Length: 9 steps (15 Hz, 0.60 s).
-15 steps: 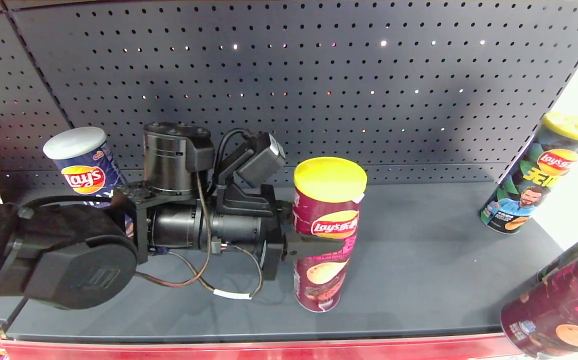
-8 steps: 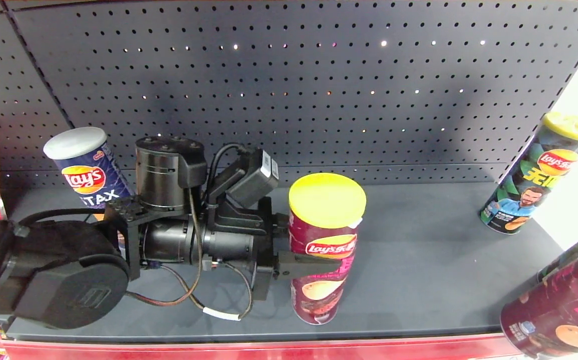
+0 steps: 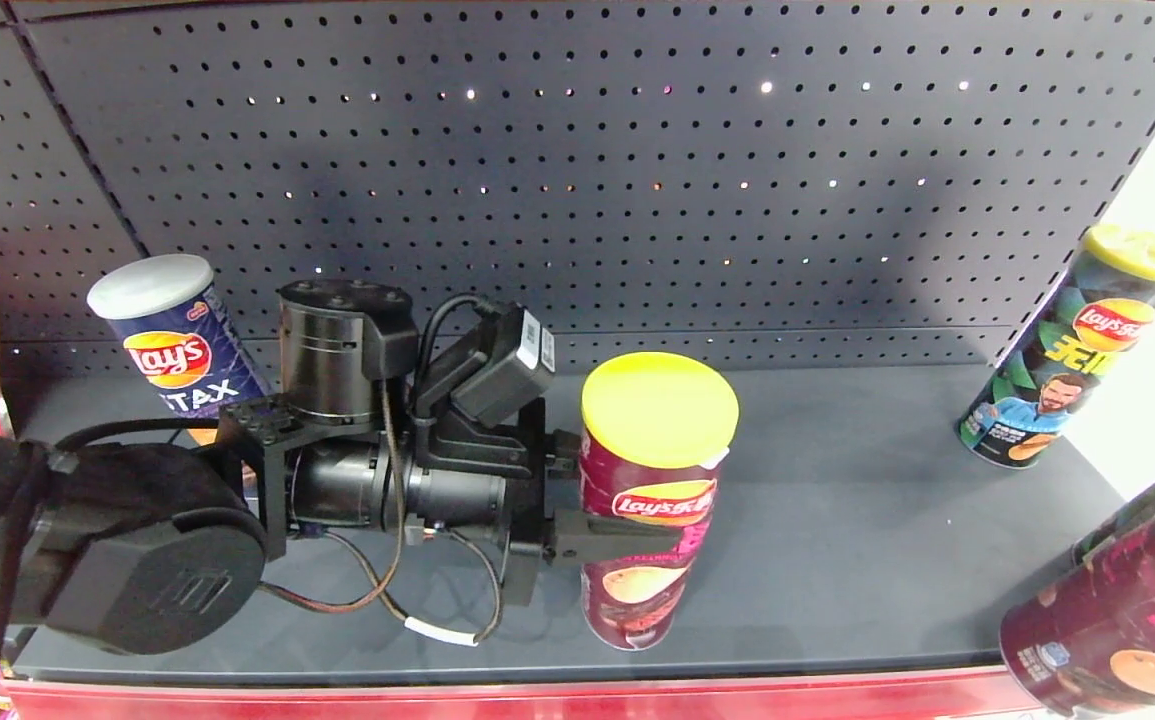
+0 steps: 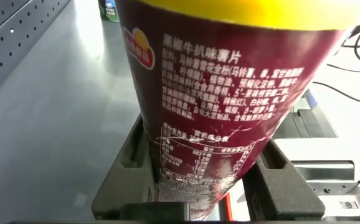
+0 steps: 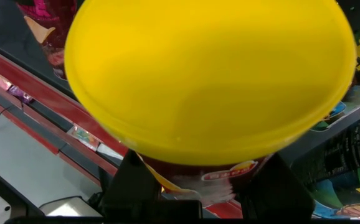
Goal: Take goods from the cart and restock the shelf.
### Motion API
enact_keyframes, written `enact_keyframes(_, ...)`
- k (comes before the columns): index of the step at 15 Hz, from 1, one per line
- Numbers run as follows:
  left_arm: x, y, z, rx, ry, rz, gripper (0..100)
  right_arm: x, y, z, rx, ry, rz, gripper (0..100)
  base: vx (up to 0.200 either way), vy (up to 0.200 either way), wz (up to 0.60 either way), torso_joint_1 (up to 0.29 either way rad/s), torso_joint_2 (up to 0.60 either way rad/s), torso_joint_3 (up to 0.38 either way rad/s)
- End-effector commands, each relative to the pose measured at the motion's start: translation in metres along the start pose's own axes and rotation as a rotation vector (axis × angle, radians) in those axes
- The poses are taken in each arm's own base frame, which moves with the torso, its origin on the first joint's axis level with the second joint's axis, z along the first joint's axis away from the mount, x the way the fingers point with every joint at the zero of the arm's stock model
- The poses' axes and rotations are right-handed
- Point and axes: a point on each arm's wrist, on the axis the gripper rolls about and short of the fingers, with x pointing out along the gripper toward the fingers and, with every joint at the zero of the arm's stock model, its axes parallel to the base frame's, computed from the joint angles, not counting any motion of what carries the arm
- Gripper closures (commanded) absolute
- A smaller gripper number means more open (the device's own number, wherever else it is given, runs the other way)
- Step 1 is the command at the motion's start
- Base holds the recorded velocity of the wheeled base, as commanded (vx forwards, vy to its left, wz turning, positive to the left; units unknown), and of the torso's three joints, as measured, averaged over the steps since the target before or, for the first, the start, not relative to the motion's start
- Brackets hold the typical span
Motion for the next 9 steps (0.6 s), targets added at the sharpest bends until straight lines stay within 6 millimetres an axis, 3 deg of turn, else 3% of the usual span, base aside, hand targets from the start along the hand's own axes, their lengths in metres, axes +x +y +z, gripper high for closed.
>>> enact_keyframes(1,-0.002,0.0029,-0.0028,-0.01,0.006,0.011,100,0.0003,-0.0001,0.0,-0.001,0.002,-0.001,100,0.0,0.0,0.0,0.0,0.0,0.0)
enact_keyframes(9,-0.0038,0.0012,-0.0028,-0.012,0.005,0.008,100,0.0008,-0.0004,0.0004,-0.001,0.003,0.0,100,0.0,0.0,0.0,0.0,0.0,0.0)
